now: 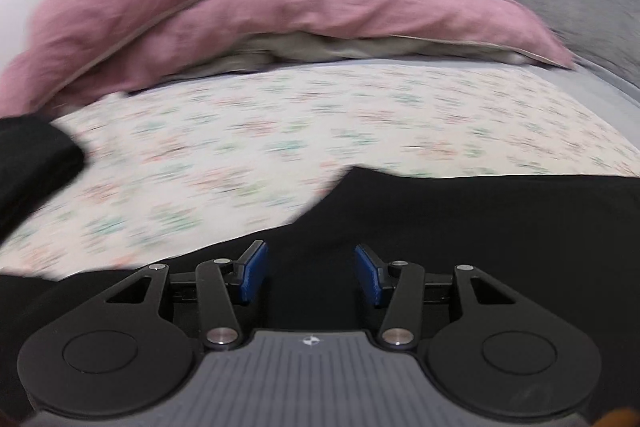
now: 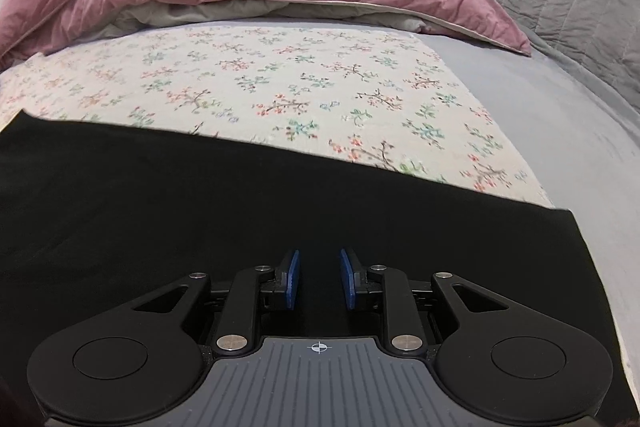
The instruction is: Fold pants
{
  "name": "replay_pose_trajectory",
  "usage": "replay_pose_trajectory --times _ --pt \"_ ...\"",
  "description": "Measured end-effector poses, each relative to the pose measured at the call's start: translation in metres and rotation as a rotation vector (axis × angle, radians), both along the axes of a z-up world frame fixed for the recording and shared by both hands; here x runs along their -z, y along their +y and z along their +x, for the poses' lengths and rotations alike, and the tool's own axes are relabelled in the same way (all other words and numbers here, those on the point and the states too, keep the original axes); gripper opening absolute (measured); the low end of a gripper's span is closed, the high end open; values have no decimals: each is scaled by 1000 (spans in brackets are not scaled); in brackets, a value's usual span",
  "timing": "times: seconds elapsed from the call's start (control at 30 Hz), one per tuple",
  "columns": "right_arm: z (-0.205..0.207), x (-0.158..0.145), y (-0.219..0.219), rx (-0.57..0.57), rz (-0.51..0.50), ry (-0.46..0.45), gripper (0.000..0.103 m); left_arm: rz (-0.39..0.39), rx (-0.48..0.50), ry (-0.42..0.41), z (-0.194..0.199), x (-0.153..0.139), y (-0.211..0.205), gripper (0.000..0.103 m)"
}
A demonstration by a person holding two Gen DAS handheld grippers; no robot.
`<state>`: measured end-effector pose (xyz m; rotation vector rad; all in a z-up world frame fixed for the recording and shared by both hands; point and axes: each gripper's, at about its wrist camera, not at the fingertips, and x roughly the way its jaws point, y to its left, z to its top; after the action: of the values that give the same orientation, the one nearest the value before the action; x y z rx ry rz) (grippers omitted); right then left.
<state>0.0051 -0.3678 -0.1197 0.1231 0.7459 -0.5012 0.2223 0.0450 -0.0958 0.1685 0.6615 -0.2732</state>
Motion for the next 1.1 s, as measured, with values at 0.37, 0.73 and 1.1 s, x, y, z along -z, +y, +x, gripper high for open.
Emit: replay_pose_trajectory --times 0.37,0.73,1.1 --pt "10 8 -69 58 87 -87 18 47 33 -31 58 30 -47 69" --pt "-51 4 -133 194 62 -54 19 -50 -81 17 60 21 -8 80" --pt "-154 -27 -96 350 19 -72 38 -164 -33 10 -37 -17 -19 80"
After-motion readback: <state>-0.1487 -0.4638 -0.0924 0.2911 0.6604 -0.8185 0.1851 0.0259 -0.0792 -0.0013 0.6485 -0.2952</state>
